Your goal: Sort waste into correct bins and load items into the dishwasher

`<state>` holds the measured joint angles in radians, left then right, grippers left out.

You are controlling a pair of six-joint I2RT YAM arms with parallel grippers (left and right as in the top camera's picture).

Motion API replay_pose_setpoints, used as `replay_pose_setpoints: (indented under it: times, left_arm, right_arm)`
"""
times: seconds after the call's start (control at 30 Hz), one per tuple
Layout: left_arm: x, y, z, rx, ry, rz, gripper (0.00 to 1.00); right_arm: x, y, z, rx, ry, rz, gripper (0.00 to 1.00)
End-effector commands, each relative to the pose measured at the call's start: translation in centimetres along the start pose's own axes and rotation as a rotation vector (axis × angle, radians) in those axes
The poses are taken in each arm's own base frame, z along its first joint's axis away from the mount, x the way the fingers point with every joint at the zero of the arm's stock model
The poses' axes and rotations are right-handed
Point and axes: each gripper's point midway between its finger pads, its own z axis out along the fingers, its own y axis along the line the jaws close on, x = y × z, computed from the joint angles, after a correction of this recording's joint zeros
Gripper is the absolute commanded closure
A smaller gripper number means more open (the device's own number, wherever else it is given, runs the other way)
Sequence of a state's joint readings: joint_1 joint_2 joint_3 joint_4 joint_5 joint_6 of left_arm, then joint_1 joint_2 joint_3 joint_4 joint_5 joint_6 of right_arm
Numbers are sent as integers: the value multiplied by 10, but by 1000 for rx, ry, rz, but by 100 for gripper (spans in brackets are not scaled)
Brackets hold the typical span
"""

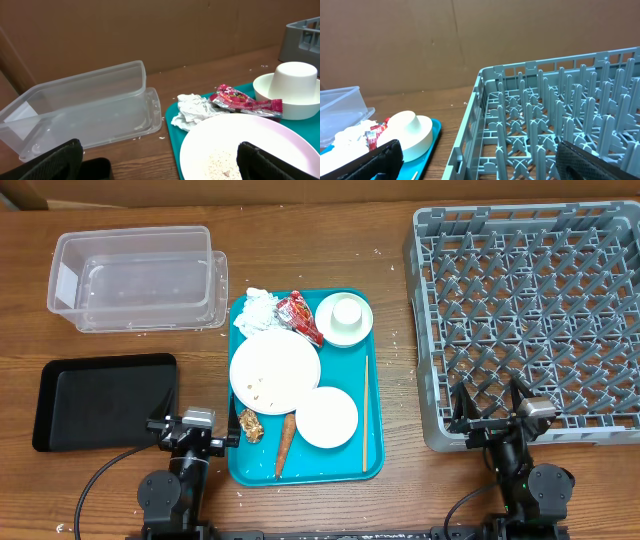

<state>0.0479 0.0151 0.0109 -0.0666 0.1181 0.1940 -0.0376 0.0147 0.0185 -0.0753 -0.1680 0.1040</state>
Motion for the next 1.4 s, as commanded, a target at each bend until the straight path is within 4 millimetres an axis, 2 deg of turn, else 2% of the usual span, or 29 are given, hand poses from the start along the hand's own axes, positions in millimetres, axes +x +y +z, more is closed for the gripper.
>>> replay_pose_setpoints:
  times: [0.0, 1.2, 1.3, 1.37]
  left_arm:
    - [1, 3, 0, -16, -2, 9, 0]
    - [1, 2, 0, -13, -3, 8, 0]
    - [-3, -11, -1, 62, -22, -50, 0]
    - [-9, -26, -2, 157, -34, -217, 0]
  right_arm:
    - [1, 1, 0, -5, -7, -2, 0]
    - [1, 1, 0, -5, -7, -2, 0]
    - [1, 1, 0, -5, -7, -2, 0]
    - [1, 1, 0, -5, -7, -2, 0]
